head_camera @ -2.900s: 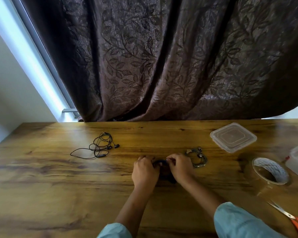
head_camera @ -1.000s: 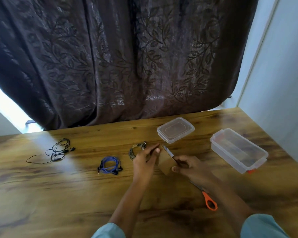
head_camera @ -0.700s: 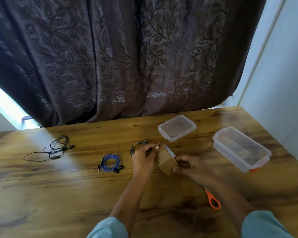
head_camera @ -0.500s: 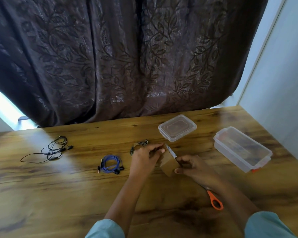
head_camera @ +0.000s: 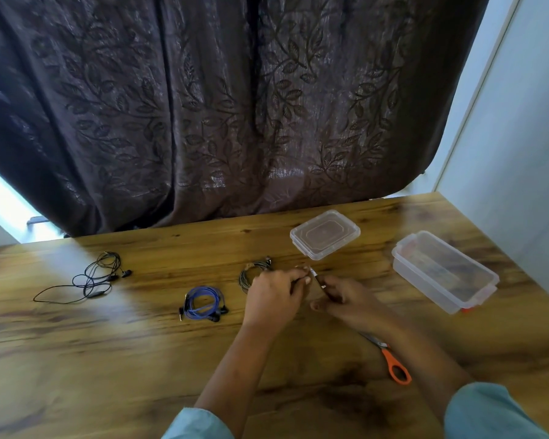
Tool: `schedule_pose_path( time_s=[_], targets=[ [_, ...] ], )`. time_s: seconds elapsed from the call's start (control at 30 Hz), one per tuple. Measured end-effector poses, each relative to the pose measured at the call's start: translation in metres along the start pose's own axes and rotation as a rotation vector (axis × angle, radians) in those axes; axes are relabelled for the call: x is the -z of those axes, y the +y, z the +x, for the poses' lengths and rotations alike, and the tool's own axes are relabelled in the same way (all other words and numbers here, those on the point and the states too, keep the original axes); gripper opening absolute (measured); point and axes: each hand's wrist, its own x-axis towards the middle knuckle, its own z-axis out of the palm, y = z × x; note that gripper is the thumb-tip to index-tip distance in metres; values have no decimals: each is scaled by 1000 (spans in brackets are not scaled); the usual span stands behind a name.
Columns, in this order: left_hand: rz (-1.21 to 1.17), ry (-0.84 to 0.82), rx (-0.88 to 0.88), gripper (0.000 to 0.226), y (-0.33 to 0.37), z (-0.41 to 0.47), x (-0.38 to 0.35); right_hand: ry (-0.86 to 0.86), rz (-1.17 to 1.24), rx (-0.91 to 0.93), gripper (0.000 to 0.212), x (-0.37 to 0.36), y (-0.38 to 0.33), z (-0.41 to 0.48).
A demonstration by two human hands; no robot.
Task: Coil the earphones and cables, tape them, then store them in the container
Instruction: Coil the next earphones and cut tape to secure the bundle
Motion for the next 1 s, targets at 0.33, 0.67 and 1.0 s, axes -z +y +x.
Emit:
schedule_pose_path(
  time_s=[0.33,0.67,1.0],
  targets=[
    [88,132,-55,22,11,-7,-7,41,-17,21,21,-1,-3,-1],
    [114,143,2,24,11,1,-11,73,-16,23,24,-4,-2,-1],
    [90,15,10,23,11,6,2,65,-81,17,30,-6,-2,-1]
  ],
)
